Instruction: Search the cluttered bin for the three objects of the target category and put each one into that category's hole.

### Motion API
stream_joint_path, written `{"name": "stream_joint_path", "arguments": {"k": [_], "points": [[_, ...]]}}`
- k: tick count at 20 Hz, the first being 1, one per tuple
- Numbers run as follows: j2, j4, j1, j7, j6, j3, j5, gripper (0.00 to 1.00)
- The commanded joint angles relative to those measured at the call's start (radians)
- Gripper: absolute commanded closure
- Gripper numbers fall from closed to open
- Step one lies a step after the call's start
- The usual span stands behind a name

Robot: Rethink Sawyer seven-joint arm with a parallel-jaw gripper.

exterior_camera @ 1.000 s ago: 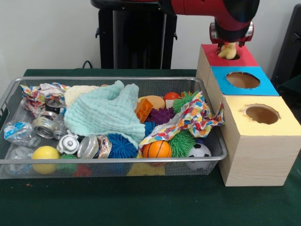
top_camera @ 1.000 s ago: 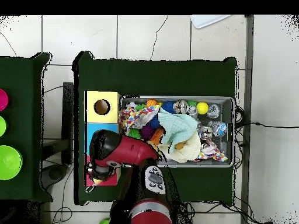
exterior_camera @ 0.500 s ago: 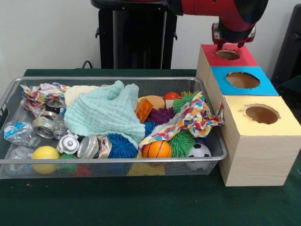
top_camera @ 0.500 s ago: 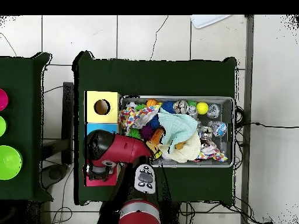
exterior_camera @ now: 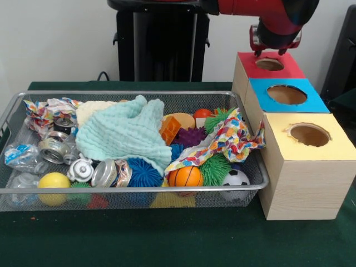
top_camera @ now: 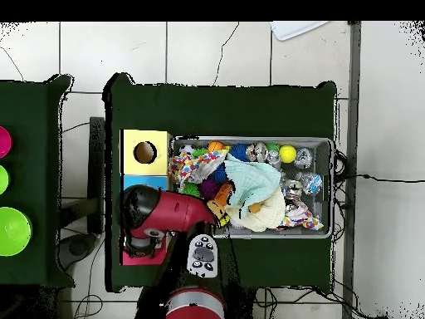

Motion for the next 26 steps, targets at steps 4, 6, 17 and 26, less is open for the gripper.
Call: {"name": "stream_joint_path", "arguments": {"k": [4, 6, 17, 26], "points": [[-0.074, -0.144, 0.002, 0.216, 0.134, -0.108, -0.163, 0.0], [-0.075, -0.17, 0.009, 0.218, 0.108, -0.13, -0.195, 0.0], [-0.07, -0.215, 0.045, 0.22, -0.132, -0.201, -0.317, 0.0], [-0.033, -0.24, 0.037, 0.176, -0.29, -0.235, -0.405, 0.0]]}}
